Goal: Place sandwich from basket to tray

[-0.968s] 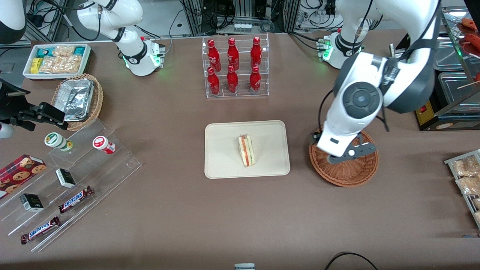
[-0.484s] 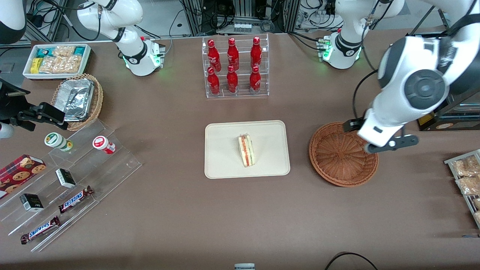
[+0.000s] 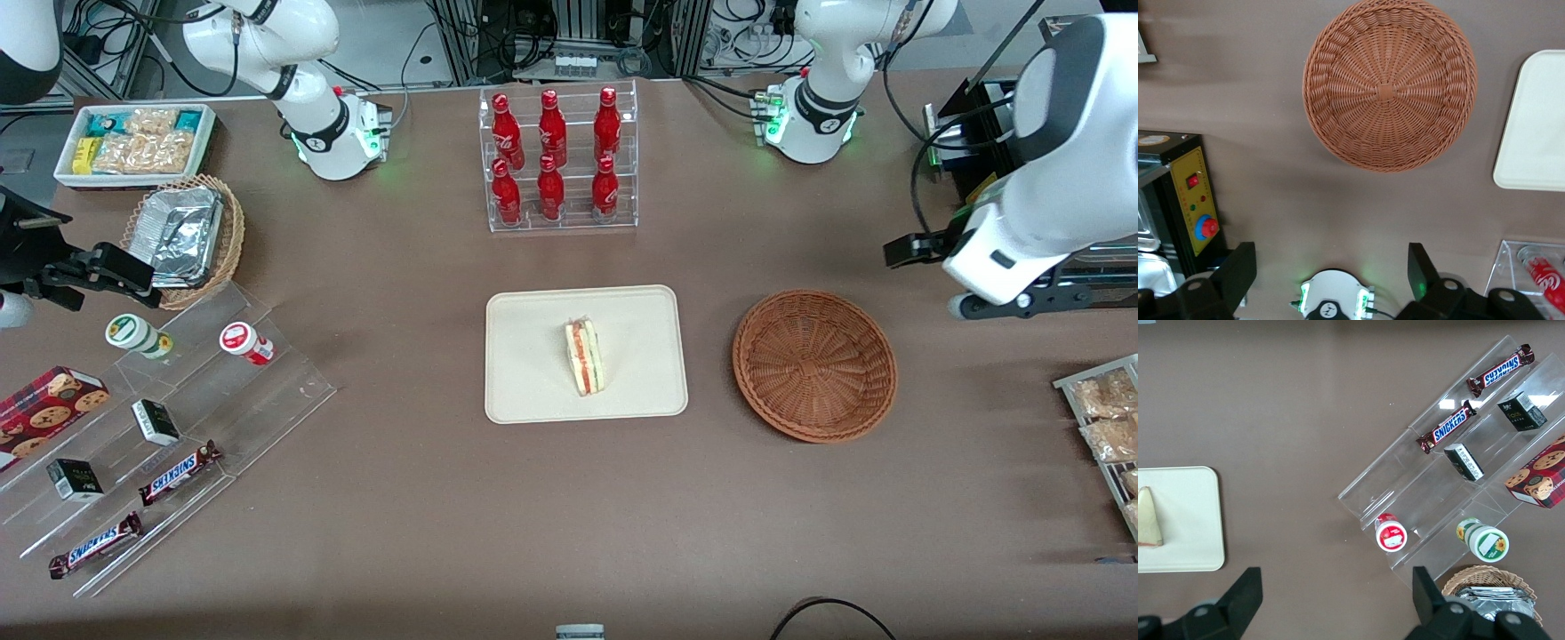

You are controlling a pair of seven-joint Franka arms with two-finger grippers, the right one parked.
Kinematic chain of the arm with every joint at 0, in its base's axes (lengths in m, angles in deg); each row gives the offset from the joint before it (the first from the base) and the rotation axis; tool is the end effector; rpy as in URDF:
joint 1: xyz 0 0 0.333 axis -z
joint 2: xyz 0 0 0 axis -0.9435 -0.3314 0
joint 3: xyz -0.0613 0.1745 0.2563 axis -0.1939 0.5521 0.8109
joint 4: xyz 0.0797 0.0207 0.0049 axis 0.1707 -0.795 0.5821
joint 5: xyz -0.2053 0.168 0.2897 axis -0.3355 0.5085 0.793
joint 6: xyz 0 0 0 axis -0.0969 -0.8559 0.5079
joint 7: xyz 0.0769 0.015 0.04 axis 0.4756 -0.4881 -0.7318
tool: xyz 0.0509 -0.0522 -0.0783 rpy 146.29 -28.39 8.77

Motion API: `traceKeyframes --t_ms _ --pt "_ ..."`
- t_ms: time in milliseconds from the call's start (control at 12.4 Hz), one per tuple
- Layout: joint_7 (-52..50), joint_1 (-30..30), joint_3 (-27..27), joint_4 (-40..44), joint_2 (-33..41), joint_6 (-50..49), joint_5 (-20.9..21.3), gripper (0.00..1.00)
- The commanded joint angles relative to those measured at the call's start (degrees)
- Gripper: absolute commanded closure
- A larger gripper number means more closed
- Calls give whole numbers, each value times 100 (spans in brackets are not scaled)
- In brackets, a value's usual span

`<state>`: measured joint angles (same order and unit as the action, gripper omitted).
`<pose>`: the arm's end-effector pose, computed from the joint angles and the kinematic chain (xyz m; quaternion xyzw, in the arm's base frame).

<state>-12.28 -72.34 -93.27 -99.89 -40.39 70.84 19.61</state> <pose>0.5489 -0.0618 0.5574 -0.9896 -0.0211 0.1356 0.0430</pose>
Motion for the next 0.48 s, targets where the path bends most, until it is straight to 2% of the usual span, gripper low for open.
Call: traceKeyframes --t_ms 0,161,403 --pt "422 -155 -26 18 281 -328 -185 0" --pt "458 -278 -17 378 282 -689 -247 0" --pt "667 -305 175 441 334 -778 -247 0"
